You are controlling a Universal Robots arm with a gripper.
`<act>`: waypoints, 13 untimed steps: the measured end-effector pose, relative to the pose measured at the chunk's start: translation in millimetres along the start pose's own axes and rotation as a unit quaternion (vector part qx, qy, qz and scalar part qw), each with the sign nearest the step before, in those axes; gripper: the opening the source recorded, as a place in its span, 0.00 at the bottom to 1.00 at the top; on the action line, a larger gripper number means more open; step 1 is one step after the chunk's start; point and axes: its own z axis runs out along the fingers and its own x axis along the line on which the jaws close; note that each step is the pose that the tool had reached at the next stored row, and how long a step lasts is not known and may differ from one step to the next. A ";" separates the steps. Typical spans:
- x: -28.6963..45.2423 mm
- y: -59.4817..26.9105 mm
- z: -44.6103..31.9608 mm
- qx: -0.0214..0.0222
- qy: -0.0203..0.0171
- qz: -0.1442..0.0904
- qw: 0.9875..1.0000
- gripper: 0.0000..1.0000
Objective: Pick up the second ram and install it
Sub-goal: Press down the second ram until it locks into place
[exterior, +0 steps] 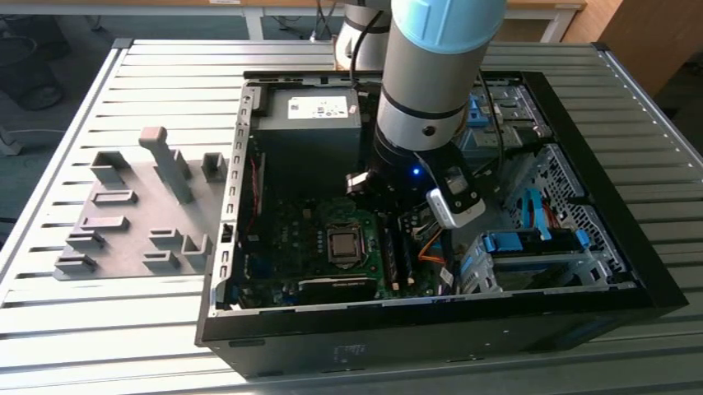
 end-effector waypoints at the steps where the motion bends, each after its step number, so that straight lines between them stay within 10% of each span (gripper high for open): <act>1: 0.0 0.0 -0.1 0.000 0.000 0.000 1.000 0.11; 13: 0.0 0.0 3.4 0.000 0.000 0.000 1.000 0.11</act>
